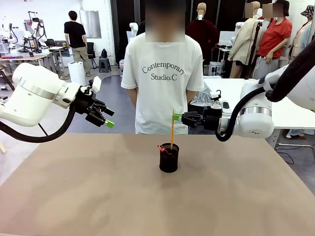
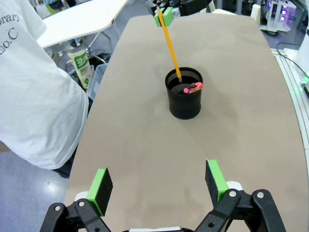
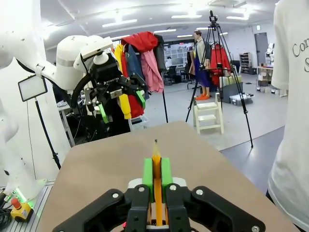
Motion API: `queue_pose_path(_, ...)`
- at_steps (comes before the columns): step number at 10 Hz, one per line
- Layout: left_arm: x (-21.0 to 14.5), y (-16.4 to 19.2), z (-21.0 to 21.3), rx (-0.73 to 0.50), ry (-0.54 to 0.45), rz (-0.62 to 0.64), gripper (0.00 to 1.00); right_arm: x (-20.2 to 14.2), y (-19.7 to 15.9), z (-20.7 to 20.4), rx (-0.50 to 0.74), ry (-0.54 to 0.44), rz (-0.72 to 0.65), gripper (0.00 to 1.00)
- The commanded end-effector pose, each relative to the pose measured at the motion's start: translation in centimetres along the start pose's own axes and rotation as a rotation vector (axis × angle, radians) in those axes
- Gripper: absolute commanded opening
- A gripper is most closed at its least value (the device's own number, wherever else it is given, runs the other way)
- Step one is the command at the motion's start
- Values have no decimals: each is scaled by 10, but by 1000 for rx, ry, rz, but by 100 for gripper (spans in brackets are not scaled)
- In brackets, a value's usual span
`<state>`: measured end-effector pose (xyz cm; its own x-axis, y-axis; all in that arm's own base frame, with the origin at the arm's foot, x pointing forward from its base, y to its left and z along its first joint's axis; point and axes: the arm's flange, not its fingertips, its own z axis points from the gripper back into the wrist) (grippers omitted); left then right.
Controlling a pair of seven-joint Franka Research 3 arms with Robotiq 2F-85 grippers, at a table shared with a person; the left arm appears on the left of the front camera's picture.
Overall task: Place the pens into the pen holder.
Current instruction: Pick up a writing instrument from the table and place it into the Pen holder.
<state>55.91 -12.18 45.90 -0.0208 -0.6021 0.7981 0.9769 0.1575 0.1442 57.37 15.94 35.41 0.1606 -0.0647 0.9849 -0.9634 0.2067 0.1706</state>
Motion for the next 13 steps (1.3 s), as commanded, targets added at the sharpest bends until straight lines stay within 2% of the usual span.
queue_pose_path(1,0,0,1,1,4,-1,100,6,-5,-4,3,42,8,29)
queue_pose_path(3,0,0,1,1,4,-1,100,9,-5,-2,-1,44,11,67)
queue_pose_path(4,0,0,1,1,4,-1,100,12,-6,0,-6,77,16,86)
queue_pose_path(5,0,0,1,1,4,-1,100,17,-6,3,-12,95,19,100)
queue_pose_path(9,0,0,1,1,4,-1,100,29,-3,12,29,192,23,100)
queue_pose_path(13,0,0,1,1,4,-1,100,35,1,17,44,242,23,100)
